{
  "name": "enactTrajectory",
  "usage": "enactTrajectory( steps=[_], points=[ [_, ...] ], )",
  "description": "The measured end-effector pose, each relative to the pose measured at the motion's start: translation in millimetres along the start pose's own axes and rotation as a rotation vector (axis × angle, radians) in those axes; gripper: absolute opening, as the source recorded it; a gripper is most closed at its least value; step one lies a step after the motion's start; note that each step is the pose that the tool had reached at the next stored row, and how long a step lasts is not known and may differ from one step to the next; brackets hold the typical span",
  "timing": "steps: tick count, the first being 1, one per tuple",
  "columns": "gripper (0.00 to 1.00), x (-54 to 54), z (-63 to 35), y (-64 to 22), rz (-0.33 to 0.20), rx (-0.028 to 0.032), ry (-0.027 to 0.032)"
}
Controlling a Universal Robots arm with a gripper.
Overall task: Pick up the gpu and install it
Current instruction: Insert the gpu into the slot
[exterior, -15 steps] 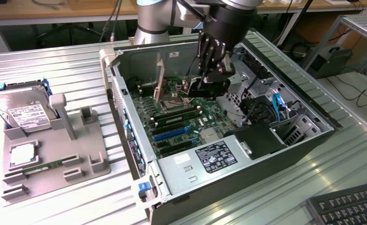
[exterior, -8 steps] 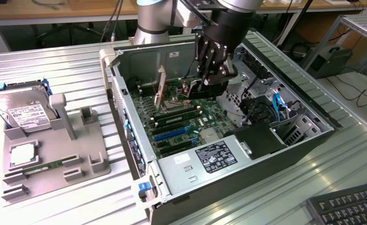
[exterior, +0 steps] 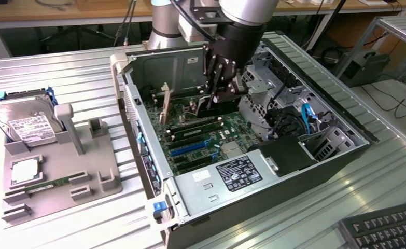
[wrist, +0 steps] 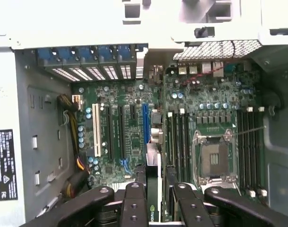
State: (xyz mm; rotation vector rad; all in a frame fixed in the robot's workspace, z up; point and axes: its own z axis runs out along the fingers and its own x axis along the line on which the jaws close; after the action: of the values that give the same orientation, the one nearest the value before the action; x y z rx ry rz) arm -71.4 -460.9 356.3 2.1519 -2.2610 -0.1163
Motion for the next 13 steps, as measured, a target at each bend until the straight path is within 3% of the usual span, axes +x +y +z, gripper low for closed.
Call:
enactTrajectory(
  steps=[7, 13],
  points=[
    [0.26, 9.2, 12.4, 5.9, -0.014, -0.0005, 0.0009],
    [0.26, 10.4, 23.0, 7.1, -0.02, 0.0006, 0.0011]
  ],
)
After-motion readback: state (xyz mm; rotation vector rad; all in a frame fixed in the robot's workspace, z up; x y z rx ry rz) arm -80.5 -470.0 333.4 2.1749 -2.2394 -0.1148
